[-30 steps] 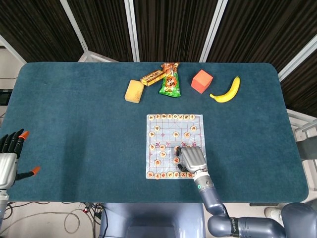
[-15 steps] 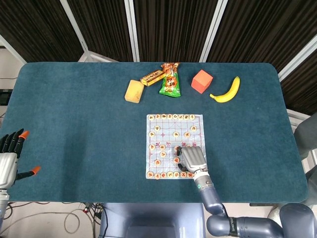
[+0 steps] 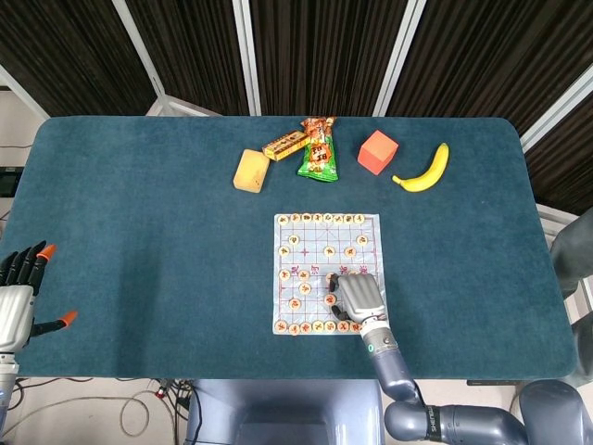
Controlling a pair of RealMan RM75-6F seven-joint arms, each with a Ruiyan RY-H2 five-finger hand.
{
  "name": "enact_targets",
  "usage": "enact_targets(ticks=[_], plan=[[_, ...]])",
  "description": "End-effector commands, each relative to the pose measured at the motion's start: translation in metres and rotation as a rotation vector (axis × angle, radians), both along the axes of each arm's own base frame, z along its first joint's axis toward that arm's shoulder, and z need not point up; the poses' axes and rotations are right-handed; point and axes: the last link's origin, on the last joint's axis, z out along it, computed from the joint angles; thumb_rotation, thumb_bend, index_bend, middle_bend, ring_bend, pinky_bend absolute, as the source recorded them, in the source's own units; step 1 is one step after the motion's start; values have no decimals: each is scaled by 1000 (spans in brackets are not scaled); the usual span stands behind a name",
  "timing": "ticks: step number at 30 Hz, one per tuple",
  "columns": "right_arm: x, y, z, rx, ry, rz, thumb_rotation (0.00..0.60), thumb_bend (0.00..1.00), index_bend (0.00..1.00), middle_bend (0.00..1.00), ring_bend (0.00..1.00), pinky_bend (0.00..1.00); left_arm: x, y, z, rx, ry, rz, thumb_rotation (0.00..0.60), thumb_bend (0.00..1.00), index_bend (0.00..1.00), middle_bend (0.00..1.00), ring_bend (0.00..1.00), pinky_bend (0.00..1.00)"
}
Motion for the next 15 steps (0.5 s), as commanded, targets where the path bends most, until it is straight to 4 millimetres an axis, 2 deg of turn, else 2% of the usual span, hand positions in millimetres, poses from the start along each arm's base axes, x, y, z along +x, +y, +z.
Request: enact_targets(ticks=[1,15], plan=[[0,1,-1,2,-1,2,600,377,461,1000,1000,813,0,0,0,-1,-1,1,600,0,0,0,0,0],[1,0,-5,-14,-4,6,600,463,560,1000,1000,813,-1,1,0,2,-10,7,600,0,0,0,0,0]])
